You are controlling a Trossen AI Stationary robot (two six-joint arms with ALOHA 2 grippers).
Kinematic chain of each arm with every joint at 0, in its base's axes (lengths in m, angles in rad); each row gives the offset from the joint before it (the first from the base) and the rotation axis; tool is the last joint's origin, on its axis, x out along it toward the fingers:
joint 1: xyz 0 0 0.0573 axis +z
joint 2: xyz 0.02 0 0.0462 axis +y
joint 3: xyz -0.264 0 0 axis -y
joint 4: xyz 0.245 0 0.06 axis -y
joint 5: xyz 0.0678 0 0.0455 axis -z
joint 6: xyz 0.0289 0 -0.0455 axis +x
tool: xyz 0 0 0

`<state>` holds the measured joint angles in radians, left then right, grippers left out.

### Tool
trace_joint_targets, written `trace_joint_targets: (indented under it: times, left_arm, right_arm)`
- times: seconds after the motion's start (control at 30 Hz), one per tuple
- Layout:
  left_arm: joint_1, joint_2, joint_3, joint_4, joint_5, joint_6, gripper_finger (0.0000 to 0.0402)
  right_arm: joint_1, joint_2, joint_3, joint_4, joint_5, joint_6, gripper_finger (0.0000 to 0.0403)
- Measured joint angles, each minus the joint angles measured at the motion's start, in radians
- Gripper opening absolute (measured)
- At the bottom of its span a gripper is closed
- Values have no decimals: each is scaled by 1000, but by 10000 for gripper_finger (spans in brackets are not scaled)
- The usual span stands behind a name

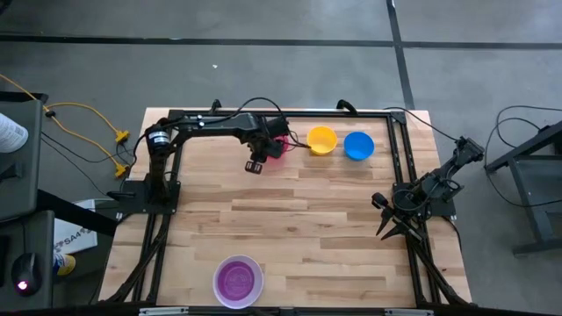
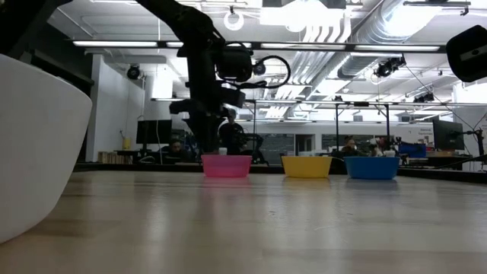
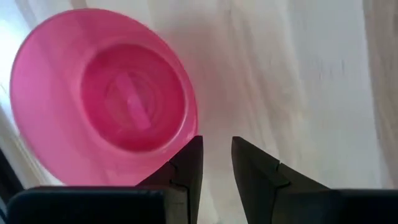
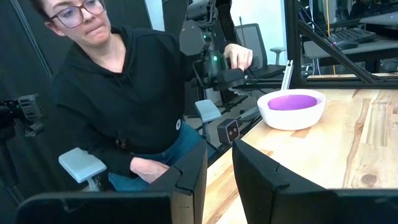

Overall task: Nest bowls inside each other
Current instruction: Stack the red bowl on top of the purple bowl

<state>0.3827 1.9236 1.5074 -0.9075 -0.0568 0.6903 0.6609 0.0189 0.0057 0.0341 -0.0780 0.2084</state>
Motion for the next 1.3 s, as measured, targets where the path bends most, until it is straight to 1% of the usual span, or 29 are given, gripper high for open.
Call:
trace_joint_targets:
  times: [0.33,0.5,0.73,0.87,0.93,1.3]
  left_arm:
    - [4,0,0,27,3,47,84]
    - [4,0,0,44,46,49,84]
    - [4,21,1,53,57,41,84]
    - [10,50,0,52,53,10,84]
    - [10,59,0,55,29,-4,84]
    - [10,60,0,71,29,-14,84]
  right_arm:
    - [0,0,0,0,0,0,71]
    - [0,0,0,0,0,0,71]
    - [0,0,0,0,0,0,71]
    - [0,0,0,0,0,0,71]
    - [0,0,0,0,0,0,71]
    - [0,0,0,0,0,0,71]
